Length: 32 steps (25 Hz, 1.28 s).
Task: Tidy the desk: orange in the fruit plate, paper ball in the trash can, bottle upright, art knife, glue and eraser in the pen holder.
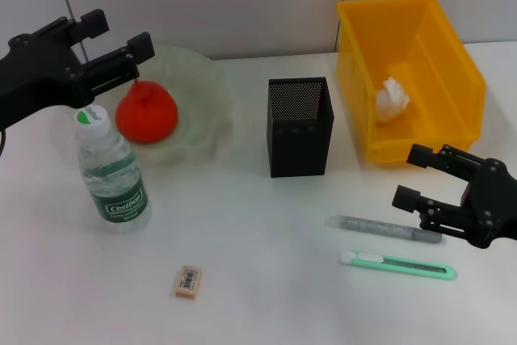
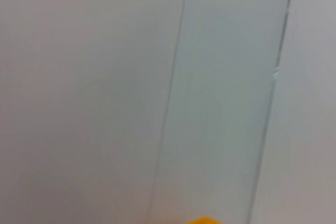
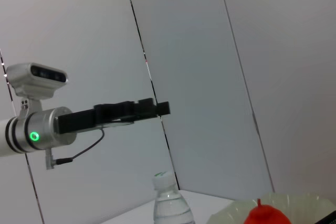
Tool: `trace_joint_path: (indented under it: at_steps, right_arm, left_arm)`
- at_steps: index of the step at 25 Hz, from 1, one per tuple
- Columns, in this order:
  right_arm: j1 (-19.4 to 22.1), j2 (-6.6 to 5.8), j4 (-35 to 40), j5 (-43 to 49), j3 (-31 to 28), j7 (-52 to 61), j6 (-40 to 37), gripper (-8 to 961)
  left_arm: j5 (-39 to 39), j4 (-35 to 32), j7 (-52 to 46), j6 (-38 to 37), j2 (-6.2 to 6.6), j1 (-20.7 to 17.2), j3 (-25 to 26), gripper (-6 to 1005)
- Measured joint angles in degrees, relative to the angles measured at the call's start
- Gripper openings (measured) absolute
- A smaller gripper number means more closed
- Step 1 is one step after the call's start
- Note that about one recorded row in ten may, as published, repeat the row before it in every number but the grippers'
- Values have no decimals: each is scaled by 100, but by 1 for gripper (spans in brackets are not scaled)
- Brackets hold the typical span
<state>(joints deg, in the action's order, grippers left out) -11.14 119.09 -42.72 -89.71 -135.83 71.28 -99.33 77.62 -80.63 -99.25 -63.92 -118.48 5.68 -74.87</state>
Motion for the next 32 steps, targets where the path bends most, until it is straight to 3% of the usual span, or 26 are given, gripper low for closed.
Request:
trace_joint_path:
  at_steps: [3, 11, 19, 25, 32]
  right_arm:
    - [38, 0, -46, 5, -3, 0, 4, 783]
    - [152, -16, -590, 567, -238, 444, 89, 783]
    - [36, -26, -913, 1140, -391, 1291, 484, 784]
    - [-65, -42, -1676, 1806, -392, 2349, 678, 784]
    - [-396, -172, -2638, 2647, -313, 3803, 297, 783]
  left_arm:
    - [-299, 684, 425, -780, 0, 160, 516, 790]
    - [-356, 1672, 1640, -1820, 0, 338, 898, 789]
    - [-332, 2037, 2129, -1919, 0, 346, 859, 788]
    - [-263, 2247, 2295, -1983, 9, 373, 834, 788]
    - [-201, 2622, 2370, -2003, 1, 549, 782, 787]
